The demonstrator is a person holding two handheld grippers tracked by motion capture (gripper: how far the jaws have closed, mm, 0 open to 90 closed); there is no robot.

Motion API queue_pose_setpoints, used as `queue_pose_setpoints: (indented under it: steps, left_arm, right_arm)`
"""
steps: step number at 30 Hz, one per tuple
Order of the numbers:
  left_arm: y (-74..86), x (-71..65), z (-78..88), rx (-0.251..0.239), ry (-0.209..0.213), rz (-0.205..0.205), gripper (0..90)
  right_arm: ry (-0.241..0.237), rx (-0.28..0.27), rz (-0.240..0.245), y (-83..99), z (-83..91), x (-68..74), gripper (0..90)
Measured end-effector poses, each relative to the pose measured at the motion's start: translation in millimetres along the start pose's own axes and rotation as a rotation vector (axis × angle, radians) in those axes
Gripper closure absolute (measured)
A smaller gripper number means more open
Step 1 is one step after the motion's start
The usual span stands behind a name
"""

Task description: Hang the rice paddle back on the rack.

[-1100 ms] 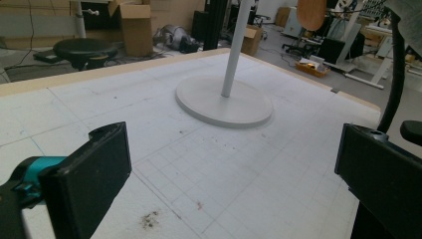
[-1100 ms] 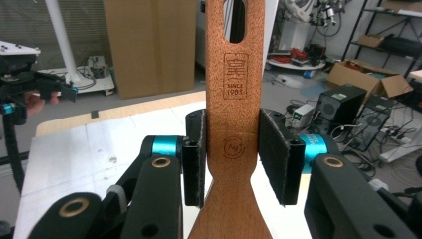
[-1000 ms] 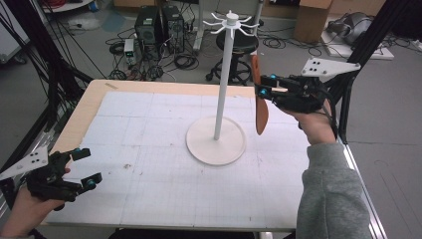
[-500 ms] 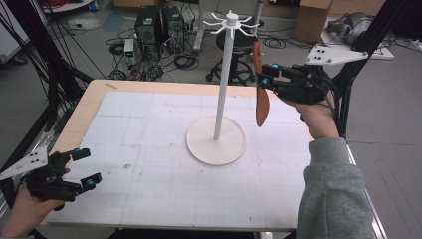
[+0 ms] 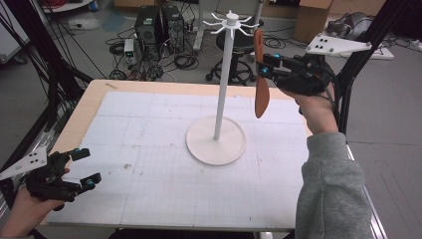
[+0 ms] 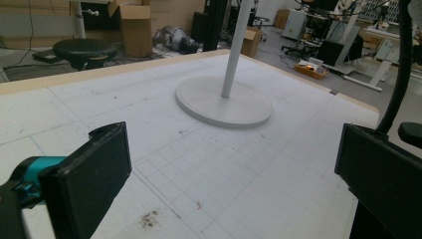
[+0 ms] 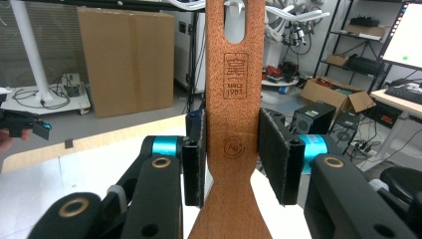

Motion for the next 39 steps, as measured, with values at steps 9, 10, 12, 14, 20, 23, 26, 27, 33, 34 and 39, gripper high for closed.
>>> queue_pose_setpoints:
  steps: [9, 10, 12, 14, 20, 23, 26, 27, 33, 34, 39]
  left_arm:
    - [-0.3, 1.6, 3.3, -0.008, -0.005, 0.005, 1.8]
    - [-0.1, 1.6, 3.2, -0.008, -0.005, 0.005, 1.8]
    - [0.1, 1.4, 3.0, -0.007, -0.003, 0.005, 1.8]
    - [-0.1, 1.3, 3.2, -0.007, -0.003, 0.005, 1.8]
    - [-0.1, 1.6, 3.8, -0.007, -0.005, 0.006, 1.8]
    - [0.5, 1.5, 3.3, -0.004, -0.005, 0.006, 1.8]
    - [0.7, 0.9, 3.0, -0.001, -0.004, 0.005, 1.8]
    - [0.5, 0.9, 3.0, -0.002, -0.004, 0.004, 1.8]
    - [0.9, 0.7, 3.0, -0.002, -0.006, 0.005, 1.8]
    - [1.3, 0.6, 2.7, 0.000, -0.005, 0.006, 1.8]
    - [4.2, 0.1, -0.5, 0.014, -0.003, 0.006, 1.8]
  right_arm:
    - [0.009, -0.007, -0.001, -4.0, -7.2, -1.0, 64.9]
    - [0.012, -0.007, 0.000, -4.1, -7.9, -1.2, 64.9]
    - [0.014, -0.006, -0.003, -4.0, -8.8, -1.3, 64.9]
    - [0.016, -0.007, -0.004, -4.1, -9.8, -1.2, 64.9]
    - [0.018, -0.008, -0.007, -2.7, -15.0, -0.1, 64.9]
    - [0.017, -0.004, -0.011, -1.0, -18.3, 0.5, 64.9]
    - [0.018, -0.002, -0.006, -0.1, -20.4, 0.6, 64.9]
    - [0.020, -0.001, -0.009, 0.1, -20.9, 0.6, 64.9]
    - [0.020, 0.003, -0.007, 2.9, -22.6, 0.7, 64.9]
    - [0.018, 0.004, -0.009, 3.3, -22.1, 0.5, 64.9]
    - [0.021, 0.000, -0.010, 3.8, -21.2, -0.3, 64.8]
Point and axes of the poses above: each handheld gripper's, and its own axes: z roughly backward along the jaws, y roughly out of its underside, x roughly to its left, the point moved 8 cm from there along -z, roughly forward along the jaws, and after that the axes turned 4 degrees about z, right-handed, at the moved point
